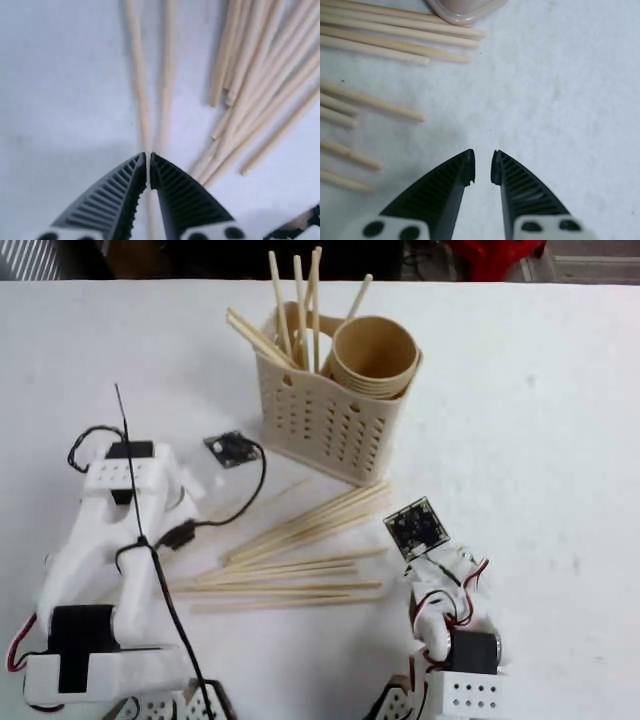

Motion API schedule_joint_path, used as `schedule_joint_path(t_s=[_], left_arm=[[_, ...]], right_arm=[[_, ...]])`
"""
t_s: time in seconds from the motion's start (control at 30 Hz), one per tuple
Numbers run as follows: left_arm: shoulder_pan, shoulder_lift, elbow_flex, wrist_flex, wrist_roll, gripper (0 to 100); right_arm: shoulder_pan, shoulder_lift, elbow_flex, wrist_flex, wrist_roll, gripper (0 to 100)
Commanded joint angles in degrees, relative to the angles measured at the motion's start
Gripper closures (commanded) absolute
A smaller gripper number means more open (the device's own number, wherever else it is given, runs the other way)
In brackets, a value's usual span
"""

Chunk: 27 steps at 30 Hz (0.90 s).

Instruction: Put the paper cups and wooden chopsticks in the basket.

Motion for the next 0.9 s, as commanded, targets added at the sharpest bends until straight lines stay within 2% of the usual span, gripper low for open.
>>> schedule_joint_path(t_s=[0.0,0.17,0.3,0.53,0.87], left_arm=[[1.3,-2.1,-0.7,-6.0,4.0,93],[6.7,-2.1,-0.5,-9.2,6.8,88],[9.8,-1.9,-0.2,-10.1,7.7,88],[9.3,-0.9,-0.4,-14.9,9.3,88],[9.2,16.4,-9.1,-14.8,9.8,88]], right_arm=[[-0.2,-0.4,0.5,-0.5,0.4,92.9],[-0.3,-0.4,0.5,-0.5,0.4,92.9],[-0.3,-0.4,0.5,-0.5,0.4,92.9],[-0.3,-0.4,0.5,-0.5,0.4,92.9],[-0.3,-0.4,0.5,-0.5,0.4,92.9]])
